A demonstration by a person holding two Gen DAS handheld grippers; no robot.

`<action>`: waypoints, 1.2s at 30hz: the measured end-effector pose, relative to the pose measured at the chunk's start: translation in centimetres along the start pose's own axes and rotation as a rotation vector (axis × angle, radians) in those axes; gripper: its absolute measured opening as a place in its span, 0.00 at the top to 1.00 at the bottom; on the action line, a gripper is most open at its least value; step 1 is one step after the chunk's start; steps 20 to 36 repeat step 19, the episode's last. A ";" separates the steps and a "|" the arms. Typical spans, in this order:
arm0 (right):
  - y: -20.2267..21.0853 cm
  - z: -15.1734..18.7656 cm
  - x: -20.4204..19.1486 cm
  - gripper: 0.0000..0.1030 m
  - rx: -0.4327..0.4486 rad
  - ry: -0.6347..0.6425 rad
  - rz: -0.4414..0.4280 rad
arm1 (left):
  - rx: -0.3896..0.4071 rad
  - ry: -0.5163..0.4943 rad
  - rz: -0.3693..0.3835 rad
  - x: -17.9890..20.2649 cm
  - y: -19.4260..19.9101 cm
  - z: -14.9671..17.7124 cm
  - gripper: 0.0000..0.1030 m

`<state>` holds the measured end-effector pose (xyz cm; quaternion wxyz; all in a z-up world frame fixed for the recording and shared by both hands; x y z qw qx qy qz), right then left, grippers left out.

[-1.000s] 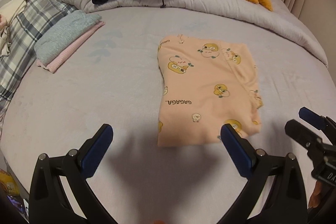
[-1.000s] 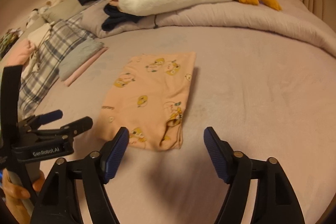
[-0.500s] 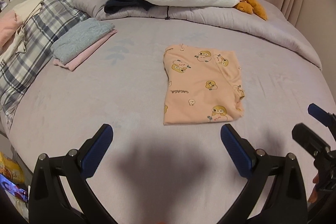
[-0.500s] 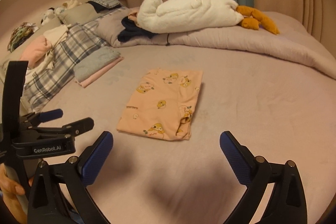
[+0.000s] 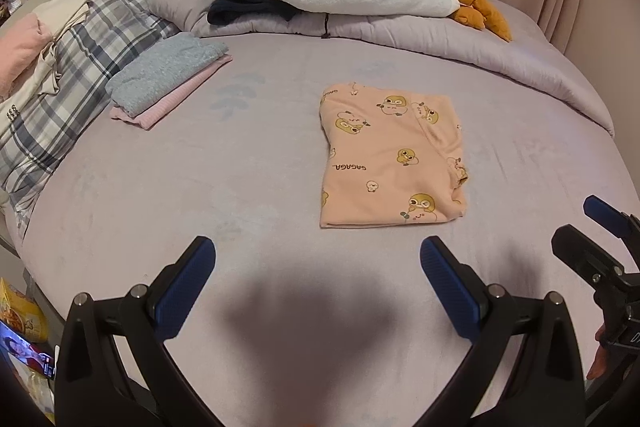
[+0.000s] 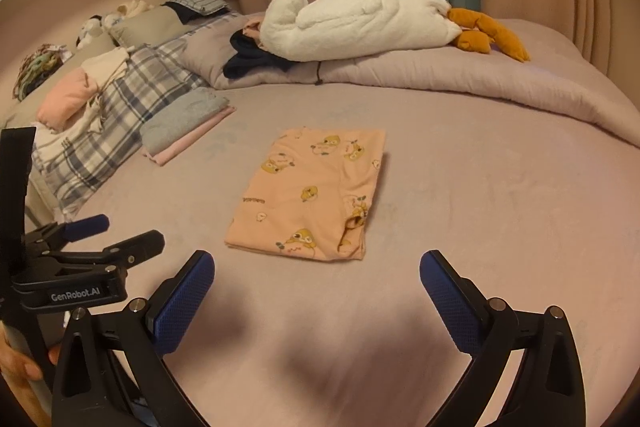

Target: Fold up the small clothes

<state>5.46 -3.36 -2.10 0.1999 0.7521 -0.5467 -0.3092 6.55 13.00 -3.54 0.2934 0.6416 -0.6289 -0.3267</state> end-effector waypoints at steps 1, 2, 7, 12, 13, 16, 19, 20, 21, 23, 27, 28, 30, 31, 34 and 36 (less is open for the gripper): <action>0.1 0.0 -0.1 0.01 0.001 0.004 0.002 | 0.000 0.000 0.002 0.0 0.0 0.0 0.00; 0.1 0.0 -0.2 0.01 0.002 0.008 0.003 | -0.001 0.000 0.007 0.1 0.1 0.0 0.00; 0.2 -0.1 -0.5 0.01 0.004 0.018 0.004 | 0.004 -0.005 0.010 0.4 0.5 0.0 0.00; 0.3 -0.3 -0.8 0.01 0.007 0.028 0.004 | 0.018 -0.005 0.007 0.4 0.9 0.0 0.00; 0.3 -0.3 -0.8 0.01 0.007 0.029 0.004 | 0.023 -0.005 0.005 0.4 1.0 0.0 0.00; 0.3 -0.4 -0.8 0.01 0.007 0.025 0.002 | 0.034 -0.007 0.000 0.5 1.2 -0.1 0.00; 0.3 -0.4 -0.9 0.01 0.007 0.024 -0.002 | 0.028 -0.005 0.014 0.5 1.2 -0.2 0.00; 0.3 -0.4 -0.9 0.01 0.007 0.024 -0.002 | 0.028 -0.005 0.014 0.5 1.2 -0.2 0.00; 0.3 -0.4 -0.9 0.01 0.007 0.024 -0.002 | 0.028 -0.005 0.014 0.5 1.2 -0.2 0.00; 0.3 -0.4 -0.9 0.01 0.007 0.024 -0.002 | 0.028 -0.005 0.014 0.5 1.2 -0.2 0.00; 0.3 -0.4 -0.9 0.01 0.007 0.024 -0.002 | 0.028 -0.005 0.014 0.5 1.2 -0.2 0.00; 0.3 -0.4 -0.9 0.01 0.007 0.024 -0.002 | 0.028 -0.005 0.014 0.5 1.2 -0.2 0.00; 0.3 -0.4 -0.9 0.01 0.007 0.024 -0.002 | 0.028 -0.005 0.014 0.5 1.2 -0.2 0.00; 0.3 -0.4 -0.9 0.01 0.007 0.024 -0.002 | 0.028 -0.005 0.014 0.5 1.2 -0.2 0.00; 0.3 -0.4 -0.9 0.01 0.007 0.024 -0.002 | 0.028 -0.005 0.014 0.5 1.2 -0.2 0.00; 0.3 -0.4 -0.9 0.01 0.007 0.024 -0.002 | 0.028 -0.005 0.014 0.5 1.2 -0.2 0.00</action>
Point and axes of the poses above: each gripper's, at about its wrist camera, not at the fingertips, and y roughly against the way its jaws point, x to its right, z to its underside, the point moved 3 cm from there along -y, roughly the way its jaws point, and after that the axes turned 1 degree about -z, right-handed, at the moved point
